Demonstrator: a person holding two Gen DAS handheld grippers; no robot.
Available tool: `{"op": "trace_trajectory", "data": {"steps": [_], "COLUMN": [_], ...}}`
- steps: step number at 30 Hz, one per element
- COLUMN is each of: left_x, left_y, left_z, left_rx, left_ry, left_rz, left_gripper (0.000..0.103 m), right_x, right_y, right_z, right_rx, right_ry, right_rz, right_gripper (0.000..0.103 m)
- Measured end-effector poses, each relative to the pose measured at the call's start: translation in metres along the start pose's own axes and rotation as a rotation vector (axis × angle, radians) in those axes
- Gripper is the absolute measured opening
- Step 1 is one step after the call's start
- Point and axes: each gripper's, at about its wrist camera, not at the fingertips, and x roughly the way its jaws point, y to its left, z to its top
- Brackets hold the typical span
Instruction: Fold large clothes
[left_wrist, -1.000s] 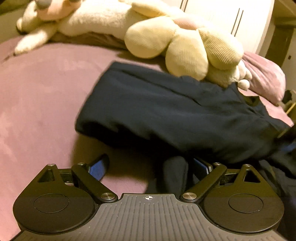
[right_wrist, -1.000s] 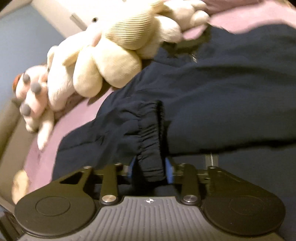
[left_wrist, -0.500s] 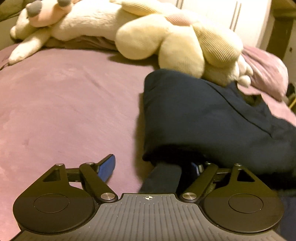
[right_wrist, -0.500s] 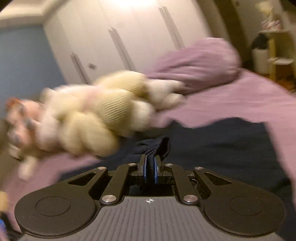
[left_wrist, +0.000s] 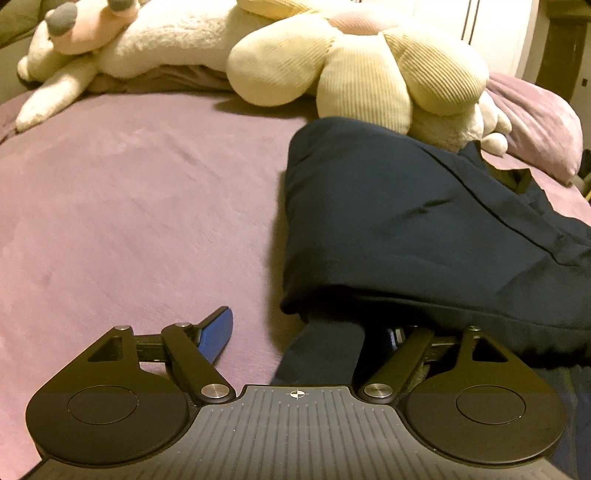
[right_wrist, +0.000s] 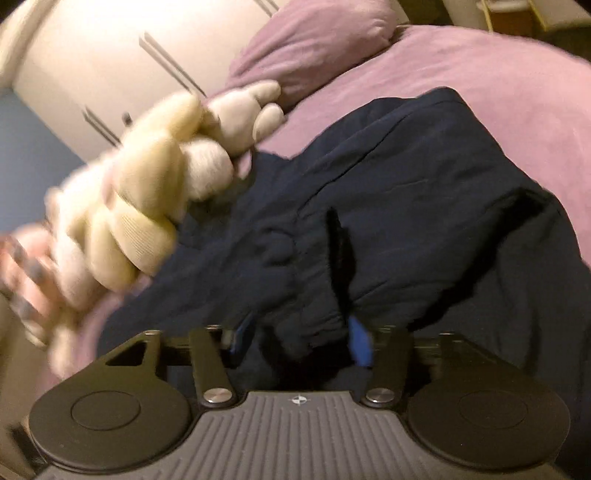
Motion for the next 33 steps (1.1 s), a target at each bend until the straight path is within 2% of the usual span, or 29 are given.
{"op": "trace_trajectory", "data": {"steps": [1,2,3,5,7,9,12,15,17,19,20,23,26,28,29,30,33], "left_x": [-0.002,-0.004,-0.003,0.0,0.003,0.004,0.0,-0.01,-0.021,-0.034,-0.043,-0.068,-0.066,-0.048,-0.034,-0.022,0.012], "left_y": [0.0,-0.001,-0.002,-0.005,-0.007,-0.01,-0.01,-0.006,-0.001,0.003,0.006,0.002,-0.025,-0.048,-0.059,-0.067,-0.078], "left_z": [0.001,0.002,0.002,0.001,-0.002,-0.006,-0.006,-0.003,-0.001,0.003,0.005,0.017,0.035,0.042,0.042,0.041,0.027], "left_rx": [0.01,0.027,0.045,0.072,0.082,0.096,0.082,0.088,0.111,0.115,0.101,0.037,0.021,0.053,0.069,0.07,0.095], "left_ry": [-0.013,-0.024,-0.028,-0.024,-0.019,-0.018,-0.008,0.001,-0.008,-0.009,-0.03,-0.124,-0.166,-0.154,-0.136,-0.116,-0.062], "left_rz": [0.005,0.012,0.021,0.028,0.021,0.032,0.014,-0.011,-0.024,-0.04,-0.06,-0.13,-0.201,-0.234,-0.24,-0.221,-0.161], "left_gripper": [0.084,0.085,0.089,0.092,0.095,0.096,0.095,0.095,0.095,0.095,0.095,0.096,0.098,0.098,0.098,0.098,0.098], "right_x": [0.001,-0.004,-0.012,-0.034,-0.048,-0.055,-0.047,-0.014,-0.005,-0.02,-0.027,-0.054,-0.057,-0.049,-0.037,-0.017,0.021], "right_y": [0.012,0.021,0.029,0.043,0.053,0.055,0.042,0.012,-0.007,-0.017,-0.017,-0.015,-0.003,0.015,0.03,0.046,0.071], "right_z": [0.0,0.001,0.003,0.011,0.02,0.029,0.034,0.03,0.026,0.026,0.026,0.027,0.032,0.027,0.025,0.026,0.006], "right_rx": [-0.06,-0.107,-0.15,-0.217,-0.286,-0.336,-0.348,-0.314,-0.25,-0.165,-0.14,-0.114,-0.113,-0.156,-0.198,-0.241,-0.371], "right_ry": [0.0,-0.027,-0.062,-0.177,-0.286,-0.342,-0.305,-0.161,-0.118,-0.158,-0.177,-0.277,-0.284,-0.272,-0.243,-0.217,-0.162], "right_rz": [-0.038,-0.055,-0.058,-0.083,-0.158,-0.212,-0.254,-0.329,-0.326,-0.274,-0.274,-0.318,-0.237,-0.204,-0.198,-0.193,-0.2], "right_gripper": [0.025,0.015,0.014,0.013,0.013,0.013,0.014,0.022,0.025,0.03,0.038,0.041,0.041,0.032,0.024,0.018,0.015]}}
